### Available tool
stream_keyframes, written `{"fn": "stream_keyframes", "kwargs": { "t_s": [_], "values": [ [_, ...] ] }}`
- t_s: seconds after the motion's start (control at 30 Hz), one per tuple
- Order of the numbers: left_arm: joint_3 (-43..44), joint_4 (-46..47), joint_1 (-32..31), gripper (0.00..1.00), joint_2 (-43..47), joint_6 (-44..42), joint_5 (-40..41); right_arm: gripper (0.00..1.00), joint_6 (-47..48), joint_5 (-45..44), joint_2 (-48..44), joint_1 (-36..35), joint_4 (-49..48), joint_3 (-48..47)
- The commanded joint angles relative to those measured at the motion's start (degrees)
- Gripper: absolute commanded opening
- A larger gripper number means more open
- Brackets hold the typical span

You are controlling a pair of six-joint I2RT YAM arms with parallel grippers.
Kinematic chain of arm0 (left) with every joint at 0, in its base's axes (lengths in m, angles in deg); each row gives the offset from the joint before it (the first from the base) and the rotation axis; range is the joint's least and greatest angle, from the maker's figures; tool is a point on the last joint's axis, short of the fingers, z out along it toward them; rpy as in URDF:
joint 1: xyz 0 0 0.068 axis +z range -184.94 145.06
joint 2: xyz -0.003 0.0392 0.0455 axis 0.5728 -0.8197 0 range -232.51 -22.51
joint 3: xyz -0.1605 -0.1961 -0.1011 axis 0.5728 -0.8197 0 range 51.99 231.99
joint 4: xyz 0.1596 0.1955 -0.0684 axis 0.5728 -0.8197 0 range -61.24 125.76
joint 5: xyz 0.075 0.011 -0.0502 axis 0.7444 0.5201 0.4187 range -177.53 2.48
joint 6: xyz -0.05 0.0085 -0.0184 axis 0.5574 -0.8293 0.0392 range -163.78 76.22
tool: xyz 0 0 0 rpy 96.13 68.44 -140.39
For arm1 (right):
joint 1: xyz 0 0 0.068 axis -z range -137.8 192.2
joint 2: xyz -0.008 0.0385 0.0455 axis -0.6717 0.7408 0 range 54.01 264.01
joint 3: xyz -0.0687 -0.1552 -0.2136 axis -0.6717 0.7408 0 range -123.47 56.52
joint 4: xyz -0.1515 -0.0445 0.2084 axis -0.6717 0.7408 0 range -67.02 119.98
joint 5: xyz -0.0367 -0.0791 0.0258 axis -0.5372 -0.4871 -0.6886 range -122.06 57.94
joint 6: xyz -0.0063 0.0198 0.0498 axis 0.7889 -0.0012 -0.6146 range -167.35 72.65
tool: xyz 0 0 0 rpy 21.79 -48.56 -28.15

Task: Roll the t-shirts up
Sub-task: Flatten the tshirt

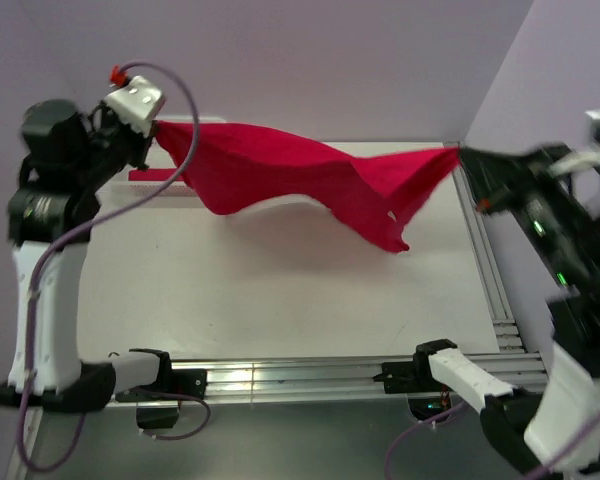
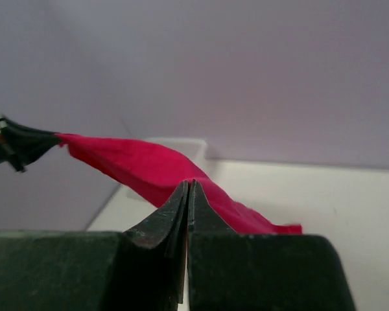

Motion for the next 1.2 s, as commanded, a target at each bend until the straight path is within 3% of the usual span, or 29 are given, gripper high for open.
{"fn": "stream_keyframes", "kwargs": {
  "t_s": [0.0, 0.13, 0.23, 0.37, 0.43, 0.57, 0.67, 0.77, 0.87, 0.9, 0.93, 1.0, 1.07, 1.1, 1.17],
  "values": [
    [-1.96, 10.35, -0.21, 0.00, 11.80, 3.13, -5.23, 0.00, -0.46, 9.09, -10.05, 0.22, -8.74, 0.41],
    [1.17, 11.33, -0.21, 0.00, 14.90, 4.63, -6.20, 0.00, -0.82, 7.16, -8.16, 0.22, -2.53, -8.18],
    [9.86, 7.47, -0.21, 0.00, 10.52, 4.81, -6.11, 0.00, -0.20, 4.97, -3.85, 0.13, 0.04, -13.47],
    [14.82, 3.51, -0.21, 0.00, 1.04, 4.45, -6.54, 0.00, -1.08, 0.75, 2.56, 0.13, 1.35, -15.57],
    [12.73, 2.72, -0.21, 0.00, -1.09, 3.75, -7.60, 0.00, -2.22, -0.65, 6.35, 0.13, 2.07, -14.46],
    [-0.18, 9.46, -0.21, 0.00, -1.37, 2.09, -8.66, 0.00, -3.54, -2.07, 5.74, 0.57, -5.83, 0.98],
    [-6.62, 14.21, -0.21, 0.00, -4.33, 1.12, -7.08, 0.00, -4.42, 0.37, 9.07, 3.63, -8.57, 1.91],
    [0.47, 13.53, -0.21, 0.00, -13.56, 1.64, -5.33, 0.00, -6.26, 4.25, 15.92, 6.63, -10.67, -3.44],
    [16.10, 10.37, -0.21, 0.00, -23.23, 3.91, -4.27, 0.00, -8.54, 6.10, 24.17, 9.54, -11.13, -15.99],
    [24.93, 9.93, -0.21, 0.00, -25.42, 4.54, -3.83, 0.00, -9.42, 8.46, 29.24, 12.06, -9.64, -20.73],
    [29.45, 9.40, -0.21, 0.00, -29.36, 5.15, -2.78, 0.00, -10.65, 10.22, 31.82, 13.13, -9.11, -29.65],
    [37.81, 9.22, -0.56, 0.00, -32.03, 5.86, -1.72, 0.00, -14.87, 15.92, 35.69, 15.68, -12.15, -33.68],
    [34.45, 12.80, -1.00, 0.00, -30.21, 6.04, -1.01, 0.00, -17.06, 17.35, 34.05, 17.97, -17.86, -25.12],
    [26.07, 18.04, -1.52, 0.00, -28.54, 5.86, -0.75, 0.00, -17.16, 17.79, 30.74, 18.24, -24.76, -20.30],
    [17.76, 22.03, -2.14, 0.00, -24.32, 4.90, 0.38, 0.00, -15.94, 18.06, 27.99, 18.50, -28.07, -10.43]
  ]
}}
